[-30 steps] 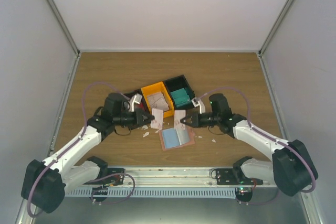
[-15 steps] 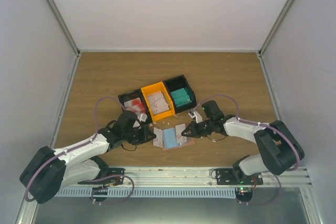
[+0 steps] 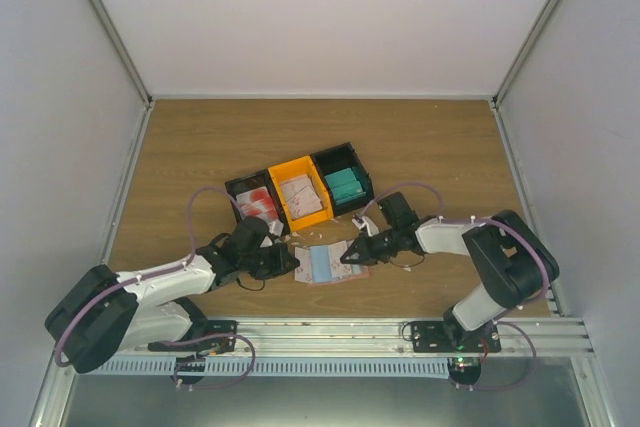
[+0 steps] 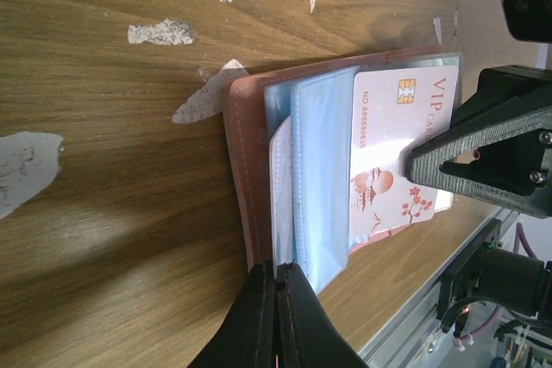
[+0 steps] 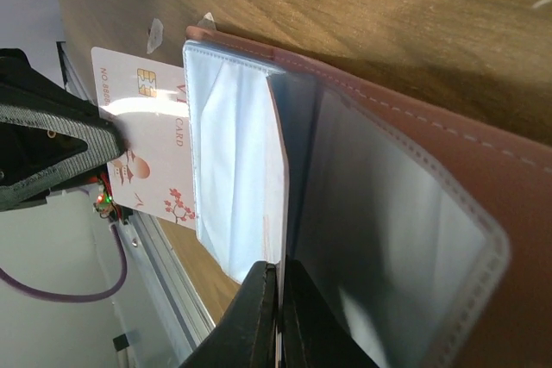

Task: Put the credit cards into the card holder
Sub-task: Insert the credit card into the card holder.

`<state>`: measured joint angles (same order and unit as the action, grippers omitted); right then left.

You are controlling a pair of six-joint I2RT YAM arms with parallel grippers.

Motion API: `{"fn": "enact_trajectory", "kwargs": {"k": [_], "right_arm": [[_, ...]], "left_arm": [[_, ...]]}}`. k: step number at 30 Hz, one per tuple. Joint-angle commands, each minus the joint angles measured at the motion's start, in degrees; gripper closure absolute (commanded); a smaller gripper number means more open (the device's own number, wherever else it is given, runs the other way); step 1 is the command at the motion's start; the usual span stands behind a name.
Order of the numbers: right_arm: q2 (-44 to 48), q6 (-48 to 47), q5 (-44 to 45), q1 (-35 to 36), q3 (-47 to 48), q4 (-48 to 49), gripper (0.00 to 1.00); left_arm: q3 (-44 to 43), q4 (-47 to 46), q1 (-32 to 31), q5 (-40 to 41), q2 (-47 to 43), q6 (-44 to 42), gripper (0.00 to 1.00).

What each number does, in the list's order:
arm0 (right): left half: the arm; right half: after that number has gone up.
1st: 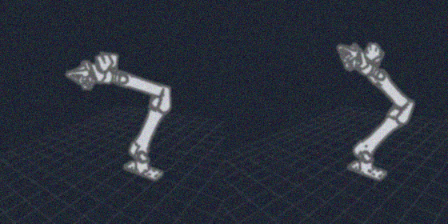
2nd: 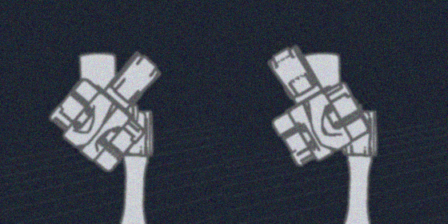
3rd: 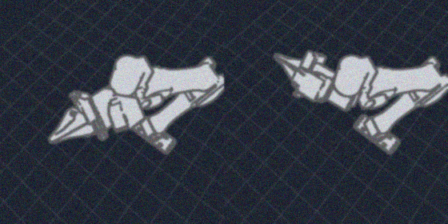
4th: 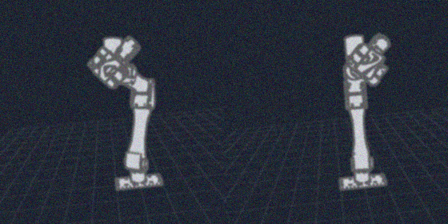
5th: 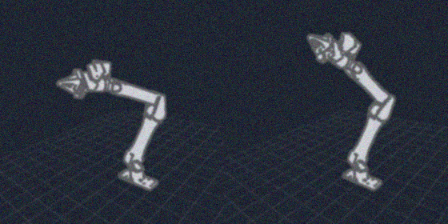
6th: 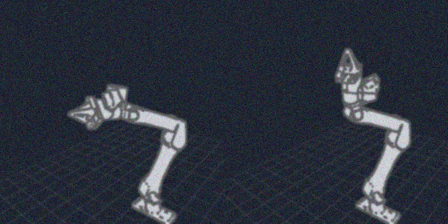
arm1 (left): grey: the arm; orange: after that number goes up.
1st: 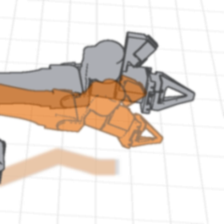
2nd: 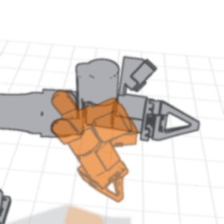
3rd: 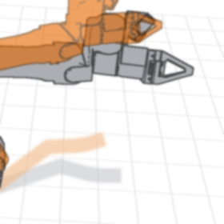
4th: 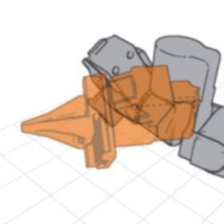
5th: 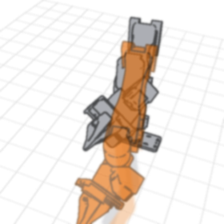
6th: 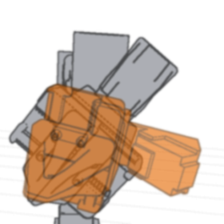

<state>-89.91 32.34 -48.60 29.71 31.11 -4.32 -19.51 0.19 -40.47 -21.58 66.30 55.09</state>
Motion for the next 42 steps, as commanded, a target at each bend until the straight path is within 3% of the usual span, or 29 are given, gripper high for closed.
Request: {"fn": "enact_trajectory", "kwargs": {"k": [1, 7, 24, 31, 37, 42], "right_arm": [[-2.9, 0.9, -0.3, 0.9, 0.9, 1.1, 0.95], [-4.5, 3.8, -0.1, 2.4, 1.7, 2.3, 0.9], [-5.2, 13.4, 4.1, 5.1, 2.2, 6.8, 0.92], [-5.6, 12.5, 5.2, 7.0, 3.9, 4.8, 0.95], [-2.6, 10.2, 10.0, 8.0, 5.6, -0.3, 0.86], [-3.0, 10.4, 10.9, 9.9, 5.6, 0.6, 0.87]], "left_arm": [[1.8, -2.0, -0.4, 2.5, -0.3, 0.5, 1.0], [3.2, -2.3, -0.6, 2.5, -0.3, 0.9, 1.0], [3.7, -3.2, -1.0, 1.9, -0.1, 1.1, 1.0], [3.4, -3.1, -1.1, 1.7, -0.2, 0.8, 1.0], [3.2, -2.9, -1.1, 1.8, -0.6, 0.5, 1.0], [3.0, -2.9, -1.1, 1.2, 0.0, -0.3, 1.0]]}}
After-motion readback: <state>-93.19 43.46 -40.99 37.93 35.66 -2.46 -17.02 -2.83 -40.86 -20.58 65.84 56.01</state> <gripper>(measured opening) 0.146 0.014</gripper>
